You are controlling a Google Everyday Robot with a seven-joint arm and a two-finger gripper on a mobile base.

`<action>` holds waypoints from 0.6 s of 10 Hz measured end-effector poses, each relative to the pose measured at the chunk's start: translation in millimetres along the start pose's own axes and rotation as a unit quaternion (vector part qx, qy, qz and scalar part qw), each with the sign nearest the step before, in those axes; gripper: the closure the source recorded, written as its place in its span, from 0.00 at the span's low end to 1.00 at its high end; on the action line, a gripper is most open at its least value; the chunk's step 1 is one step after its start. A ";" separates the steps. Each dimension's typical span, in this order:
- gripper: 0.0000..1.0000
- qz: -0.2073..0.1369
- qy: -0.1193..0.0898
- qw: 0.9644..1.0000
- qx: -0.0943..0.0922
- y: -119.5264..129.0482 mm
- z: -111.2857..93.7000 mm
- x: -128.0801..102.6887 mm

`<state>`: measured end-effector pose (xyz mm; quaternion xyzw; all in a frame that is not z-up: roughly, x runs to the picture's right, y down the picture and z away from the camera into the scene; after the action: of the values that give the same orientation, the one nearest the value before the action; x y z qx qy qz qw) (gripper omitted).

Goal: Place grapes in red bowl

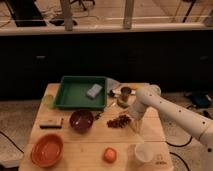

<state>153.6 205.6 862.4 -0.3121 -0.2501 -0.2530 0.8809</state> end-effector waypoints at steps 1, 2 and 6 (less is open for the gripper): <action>0.20 -0.001 0.000 1.000 0.000 -0.7 -0.1 -0.2; 0.20 -0.002 -0.001 1.000 0.000 -0.8 -0.3 -0.3; 0.20 -0.006 -0.003 1.000 -0.002 -2.0 0.7 -1.3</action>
<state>151.2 205.1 862.9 -0.3135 -0.2544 -0.2581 0.8777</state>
